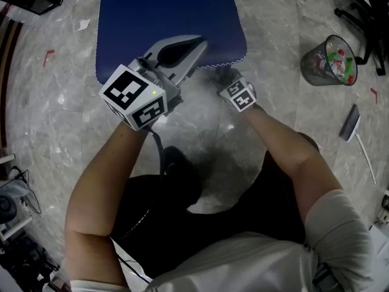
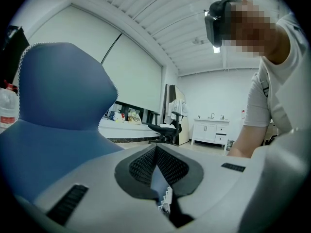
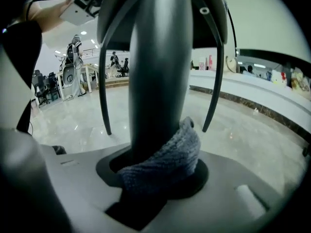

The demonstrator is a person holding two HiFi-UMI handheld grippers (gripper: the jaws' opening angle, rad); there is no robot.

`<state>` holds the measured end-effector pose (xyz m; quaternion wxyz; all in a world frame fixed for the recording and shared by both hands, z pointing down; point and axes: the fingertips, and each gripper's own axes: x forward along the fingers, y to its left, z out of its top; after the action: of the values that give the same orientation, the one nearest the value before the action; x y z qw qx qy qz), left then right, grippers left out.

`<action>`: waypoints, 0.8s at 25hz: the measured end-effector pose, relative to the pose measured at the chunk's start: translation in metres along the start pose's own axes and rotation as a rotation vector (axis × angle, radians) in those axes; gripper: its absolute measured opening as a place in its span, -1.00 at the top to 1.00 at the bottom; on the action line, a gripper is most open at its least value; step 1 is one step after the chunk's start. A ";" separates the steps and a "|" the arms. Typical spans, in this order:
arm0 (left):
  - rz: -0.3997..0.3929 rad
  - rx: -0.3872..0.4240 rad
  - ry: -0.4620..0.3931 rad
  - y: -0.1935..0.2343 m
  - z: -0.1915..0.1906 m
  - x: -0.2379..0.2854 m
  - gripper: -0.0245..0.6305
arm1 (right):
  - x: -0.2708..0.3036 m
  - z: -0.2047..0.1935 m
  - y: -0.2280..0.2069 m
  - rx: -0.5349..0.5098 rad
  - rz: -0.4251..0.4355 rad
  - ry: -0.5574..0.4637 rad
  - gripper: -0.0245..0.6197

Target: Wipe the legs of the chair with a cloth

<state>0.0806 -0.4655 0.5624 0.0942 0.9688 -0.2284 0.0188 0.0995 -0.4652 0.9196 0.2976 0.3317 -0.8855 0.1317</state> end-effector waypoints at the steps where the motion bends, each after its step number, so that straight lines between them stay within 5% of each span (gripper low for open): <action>1: -0.003 0.001 0.001 0.000 0.000 0.000 0.91 | 0.005 -0.009 0.002 0.010 0.007 0.028 0.43; 7: -0.008 0.002 0.002 -0.001 -0.001 -0.001 0.91 | -0.001 -0.009 0.003 0.007 0.015 0.030 0.43; 20: 0.014 0.026 0.013 -0.002 -0.002 0.000 0.91 | -0.123 0.154 -0.009 -0.035 -0.072 -0.420 0.43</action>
<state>0.0818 -0.4638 0.5639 0.0831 0.9682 -0.2342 0.0284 0.1125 -0.4758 0.7234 0.1165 0.3779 -0.9178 0.0337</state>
